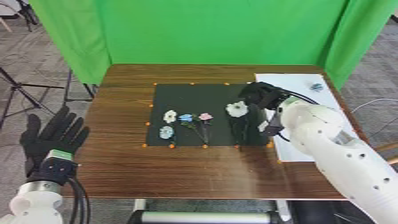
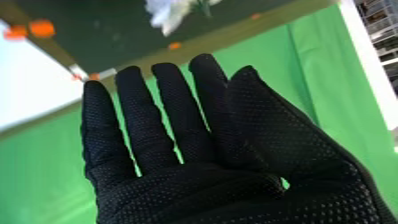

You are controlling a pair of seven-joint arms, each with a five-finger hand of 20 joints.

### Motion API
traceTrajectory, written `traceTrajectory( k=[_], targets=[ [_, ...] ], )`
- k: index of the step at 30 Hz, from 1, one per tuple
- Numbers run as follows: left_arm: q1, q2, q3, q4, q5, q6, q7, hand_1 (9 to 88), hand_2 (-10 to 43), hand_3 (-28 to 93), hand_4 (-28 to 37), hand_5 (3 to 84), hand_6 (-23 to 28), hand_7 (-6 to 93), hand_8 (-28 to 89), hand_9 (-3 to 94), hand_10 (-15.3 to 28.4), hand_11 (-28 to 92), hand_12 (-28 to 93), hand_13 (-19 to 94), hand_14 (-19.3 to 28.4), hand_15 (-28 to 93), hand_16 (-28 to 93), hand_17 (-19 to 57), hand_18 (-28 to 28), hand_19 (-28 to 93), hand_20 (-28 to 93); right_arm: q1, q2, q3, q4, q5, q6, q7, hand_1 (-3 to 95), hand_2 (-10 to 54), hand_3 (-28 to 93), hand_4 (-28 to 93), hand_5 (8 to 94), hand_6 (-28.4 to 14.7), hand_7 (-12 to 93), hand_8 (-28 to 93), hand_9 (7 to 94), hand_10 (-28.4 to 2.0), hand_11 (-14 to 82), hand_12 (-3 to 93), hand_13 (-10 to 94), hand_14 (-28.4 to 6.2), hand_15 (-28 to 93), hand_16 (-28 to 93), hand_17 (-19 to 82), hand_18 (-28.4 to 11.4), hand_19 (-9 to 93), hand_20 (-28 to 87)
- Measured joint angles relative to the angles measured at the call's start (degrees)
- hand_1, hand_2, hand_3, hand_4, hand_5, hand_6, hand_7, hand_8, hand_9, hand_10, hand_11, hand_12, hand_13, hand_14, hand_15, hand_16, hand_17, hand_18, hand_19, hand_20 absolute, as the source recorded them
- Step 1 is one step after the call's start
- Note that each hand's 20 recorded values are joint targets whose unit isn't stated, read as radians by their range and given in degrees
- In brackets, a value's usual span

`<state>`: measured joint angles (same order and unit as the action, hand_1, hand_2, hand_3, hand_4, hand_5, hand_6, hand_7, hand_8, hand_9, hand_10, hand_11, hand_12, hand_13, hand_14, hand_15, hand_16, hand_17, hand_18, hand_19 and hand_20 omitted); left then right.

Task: Arrange flowers

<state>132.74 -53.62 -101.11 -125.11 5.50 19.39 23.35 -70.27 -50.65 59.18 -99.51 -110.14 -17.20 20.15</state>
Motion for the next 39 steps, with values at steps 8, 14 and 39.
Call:
traceTrajectory(
  k=[8, 14, 39],
  targets=[
    [-0.2, -0.03, 0.45, 0.03, 0.15, -0.01, -0.28, 26.1, 12.0, 68, -28.3, 35.1, 6.4, 19.0, -12, 24.7, 13.2, 23, 8, 11, 12.2, 31, -10, -5.1, 11.3, 27, 8, 2.8, -2.1, -0.5, 2.7, -0.6, -1.8, 6.8, 19.7, 11.8, 81, -24, 41.6, -6.5, 16, -12, 39.5, -18.5, 11.3, 11.1, 28, -19.5, 34, 5, 11, -21.8, 49, 18],
    [-0.1, -0.01, 0.35, 0.03, 0.22, -0.03, -0.41, 26.0, 12.0, 68, -28.3, 35.1, 6.4, 18.9, -11, 24.7, 13.1, 23, 8, 11, 12.2, 31, -10, -5.2, 11.3, 27, 8, 4.1, 0.6, -0.7, 6.6, -4.6, 13.6, 13.0, 21.5, 6.8, 82, -24, 38.0, -7.7, 16, -11, 35.1, -19.2, 11.0, 11.5, 24, -20.2, 35, 5, 11, -21.8, 50, 17],
    [-1.5, 1.15, 2.87, 0.45, 0.35, -1.06, 0.29, 26.0, 12.0, 68, -28.3, 34.9, 6.3, 18.6, -11, 24.6, 13.0, 23, 8, 12, 12.2, 31, -10, -5.1, 11.3, 27, 8, 27.0, 5.5, -11.9, 37.2, 7.0, -2.6, 14.1, 25.1, 6.9, 84, -25, 27.8, -6.5, 20, -14, 24.0, -15.5, 11.5, 7.9, 16, -14.7, 32, -2, 10, -18.1, 45, 15]
  ],
)
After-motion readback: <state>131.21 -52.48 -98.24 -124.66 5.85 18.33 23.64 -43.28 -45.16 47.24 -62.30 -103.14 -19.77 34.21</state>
